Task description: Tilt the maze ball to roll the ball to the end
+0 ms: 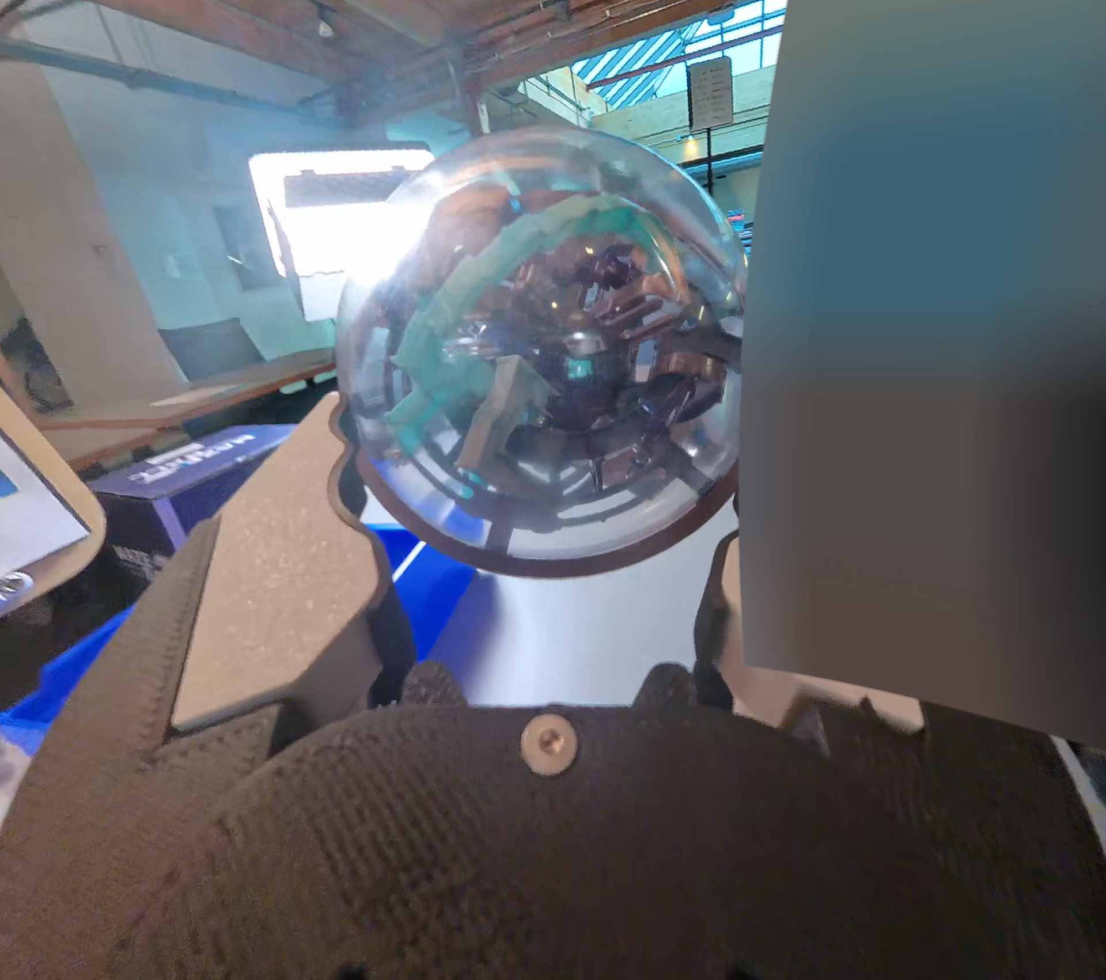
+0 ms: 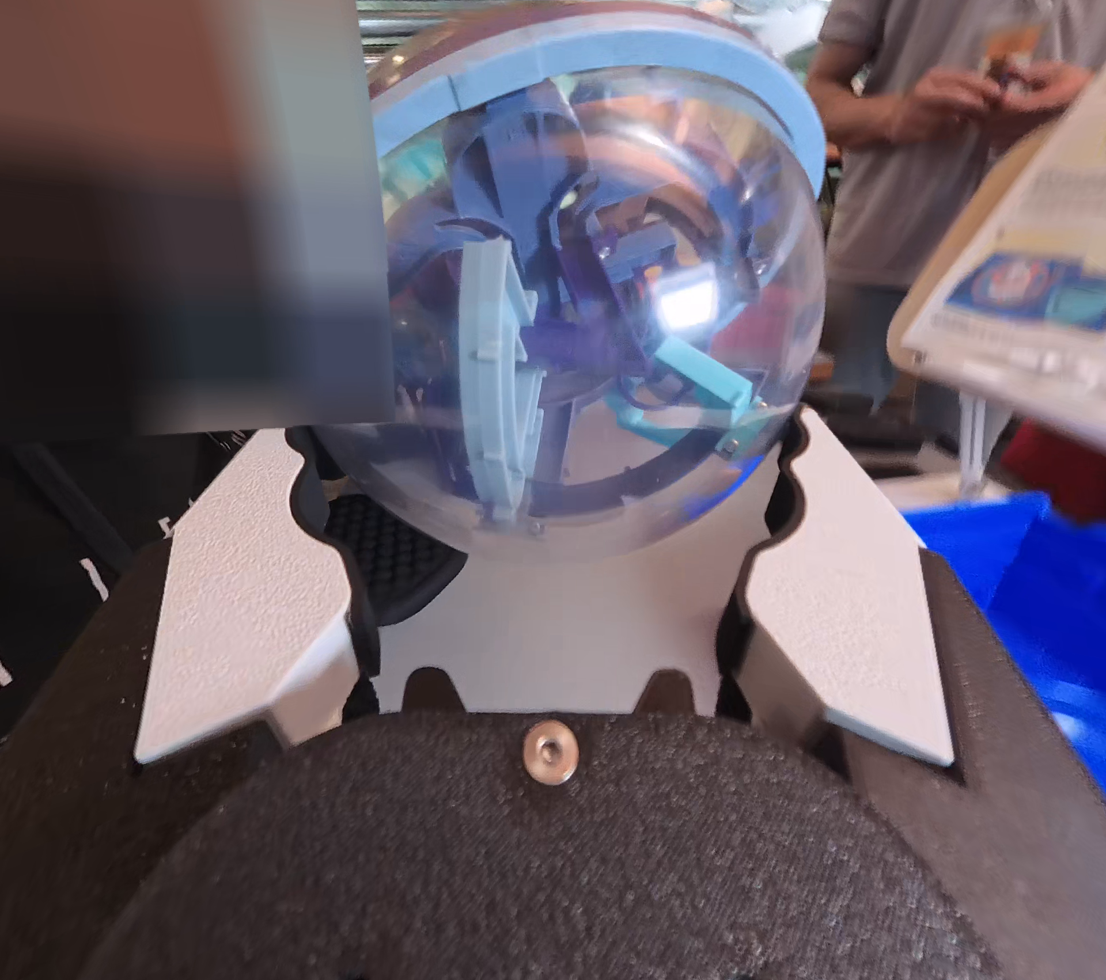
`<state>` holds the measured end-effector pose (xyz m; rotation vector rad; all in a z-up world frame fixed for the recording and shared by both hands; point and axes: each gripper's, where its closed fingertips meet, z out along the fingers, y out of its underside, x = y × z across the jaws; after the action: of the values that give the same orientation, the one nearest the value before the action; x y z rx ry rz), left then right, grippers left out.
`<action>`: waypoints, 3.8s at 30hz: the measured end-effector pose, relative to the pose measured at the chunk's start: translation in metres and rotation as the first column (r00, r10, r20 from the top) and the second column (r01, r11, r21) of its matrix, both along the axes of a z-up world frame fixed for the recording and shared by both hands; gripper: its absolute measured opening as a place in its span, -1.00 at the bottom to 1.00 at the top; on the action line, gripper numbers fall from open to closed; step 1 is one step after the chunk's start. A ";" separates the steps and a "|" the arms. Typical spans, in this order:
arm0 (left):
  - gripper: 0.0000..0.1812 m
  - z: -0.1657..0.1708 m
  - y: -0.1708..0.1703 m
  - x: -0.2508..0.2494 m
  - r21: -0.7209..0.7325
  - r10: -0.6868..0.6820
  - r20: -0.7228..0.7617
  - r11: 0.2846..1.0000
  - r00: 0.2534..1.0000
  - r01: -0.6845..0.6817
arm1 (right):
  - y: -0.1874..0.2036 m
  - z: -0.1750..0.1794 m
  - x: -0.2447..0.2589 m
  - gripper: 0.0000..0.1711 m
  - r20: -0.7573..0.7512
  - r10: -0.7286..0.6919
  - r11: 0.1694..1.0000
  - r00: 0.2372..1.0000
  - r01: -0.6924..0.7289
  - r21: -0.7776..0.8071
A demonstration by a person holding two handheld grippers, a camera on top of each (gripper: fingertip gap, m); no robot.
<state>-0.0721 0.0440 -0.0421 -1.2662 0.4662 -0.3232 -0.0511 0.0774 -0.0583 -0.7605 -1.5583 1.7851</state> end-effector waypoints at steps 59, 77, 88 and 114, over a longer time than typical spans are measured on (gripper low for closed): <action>0.46 -0.187 -0.028 -0.017 -0.491 -0.088 -0.005 0.868 0.996 0.074 | -0.030 -0.170 -0.003 0.59 0.222 -0.360 0.914 0.906 0.295 0.278; 0.29 -0.188 -0.031 -0.031 -0.433 -0.039 -0.042 0.901 0.998 0.017 | -0.023 -0.163 0.000 0.43 0.123 -0.421 0.864 0.899 0.357 0.355; 0.27 -0.195 -0.043 -0.027 -0.428 -0.111 -0.106 0.902 0.988 0.055 | -0.024 -0.132 0.007 0.19 -0.052 -0.323 0.567 0.945 0.237 0.789; 0.11 -0.178 -0.014 -0.051 -0.337 0.122 -0.225 0.921 0.967 -0.194 | -0.001 -0.132 -0.002 -0.93 -0.092 -0.275 0.164 0.957 0.140 0.976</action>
<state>-0.1234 0.0305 -0.2197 -1.6928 0.4851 -0.1447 -0.0527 0.0763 -0.1902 -0.3269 -2.0865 0.2019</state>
